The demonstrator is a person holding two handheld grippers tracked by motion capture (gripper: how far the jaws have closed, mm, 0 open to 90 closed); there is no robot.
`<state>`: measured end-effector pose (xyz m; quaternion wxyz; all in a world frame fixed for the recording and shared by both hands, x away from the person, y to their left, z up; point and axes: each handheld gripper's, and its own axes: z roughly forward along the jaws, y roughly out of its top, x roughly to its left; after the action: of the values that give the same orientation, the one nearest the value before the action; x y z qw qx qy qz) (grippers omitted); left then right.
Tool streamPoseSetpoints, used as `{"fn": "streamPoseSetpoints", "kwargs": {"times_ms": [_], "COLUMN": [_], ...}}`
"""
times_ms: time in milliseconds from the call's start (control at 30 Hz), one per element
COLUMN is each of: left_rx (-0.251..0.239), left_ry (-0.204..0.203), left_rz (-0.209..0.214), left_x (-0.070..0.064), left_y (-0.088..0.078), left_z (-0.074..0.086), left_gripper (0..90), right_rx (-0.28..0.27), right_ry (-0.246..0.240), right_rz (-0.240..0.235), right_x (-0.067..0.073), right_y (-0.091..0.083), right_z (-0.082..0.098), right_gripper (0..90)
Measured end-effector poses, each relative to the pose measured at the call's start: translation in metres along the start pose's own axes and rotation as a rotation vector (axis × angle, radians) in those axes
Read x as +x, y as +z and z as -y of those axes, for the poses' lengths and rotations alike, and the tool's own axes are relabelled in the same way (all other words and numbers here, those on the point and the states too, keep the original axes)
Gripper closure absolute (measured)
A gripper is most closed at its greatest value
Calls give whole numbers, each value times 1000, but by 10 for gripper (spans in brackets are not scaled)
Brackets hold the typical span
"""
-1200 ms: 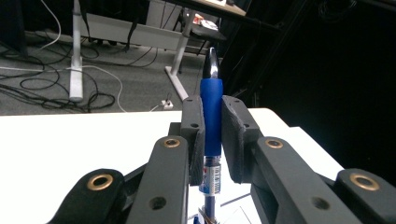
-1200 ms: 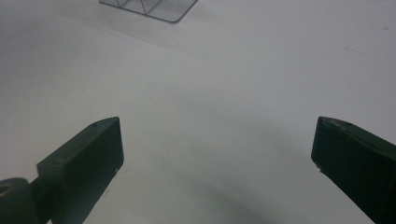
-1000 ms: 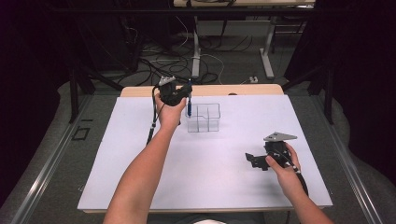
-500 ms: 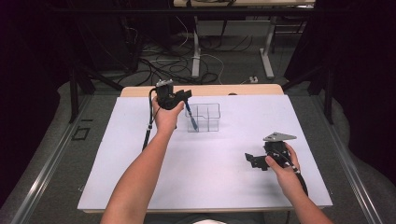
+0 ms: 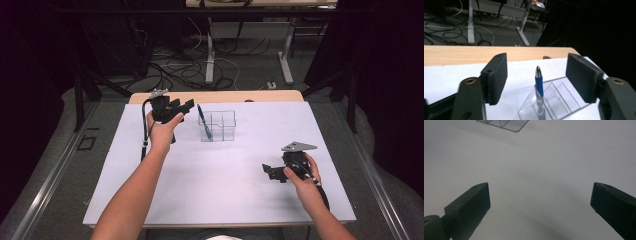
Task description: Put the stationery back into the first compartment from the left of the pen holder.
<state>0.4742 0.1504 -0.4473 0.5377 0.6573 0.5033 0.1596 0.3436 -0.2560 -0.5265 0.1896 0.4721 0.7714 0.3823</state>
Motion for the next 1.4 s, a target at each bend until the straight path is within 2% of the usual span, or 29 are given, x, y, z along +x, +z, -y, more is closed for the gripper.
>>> {"fn": "streamPoseSetpoints", "kwargs": {"times_ms": [167, 233, 333, 467, 567, 633, 733, 833, 933, 1133, 1200, 1267, 1400], "left_rx": [-9, 0, -15, -7, -3, 9, 13, 16, 22, 27, 29, 25, 50], "left_ry": [34, 40, 55, 94, 131, 158, 167, 196, 188, 147, 150, 141, 153], "left_rz": [-20, -13, -9, 2, 6, 4, 17, 23, 32, 45, 51, 43, 18], "left_x": [2, 3, 2, 1, -1, -2, -5, -6, -6, -4, -3, -1, 4], "left_y": [-18, -24, -34, -45, -53, -58, -65, -73, -78, -90, -95, -99, -107], "left_z": [-3, -3, -2, -1, 2, 5, 10, 18, 29, 53, 60, 67, 81], "left_gripper": [274, 261, 259, 170, 147, 80, 39, 1, 1, 1, 1, 1, 1], "right_rx": [-1, 0, 1, -2, 0, -1, -1, -1, -2, -1, -4, -3, -2], "right_ry": [-8, -8, -5, -9, -6, -7, -6, -6, -7, -2, -9, -8, -8], "right_rz": [7, 6, 4, 7, 6, 4, 4, 4, 5, 3, 4, 2, -1], "right_x": [1, 1, 2, 1, 1, 2, 2, 2, 2, 3, 2, 2, 3], "right_y": [0, 1, 1, 1, 0, 0, 0, 0, 0, 0, 0, 0, 1], "right_z": [-1, 0, -1, -1, -1, -1, -1, -1, -1, -1, -1, -1, -1], "right_gripper": [23, 23, 23, 23, 23, 23, 23, 23, 23, 23, 23, 23, 23]}}
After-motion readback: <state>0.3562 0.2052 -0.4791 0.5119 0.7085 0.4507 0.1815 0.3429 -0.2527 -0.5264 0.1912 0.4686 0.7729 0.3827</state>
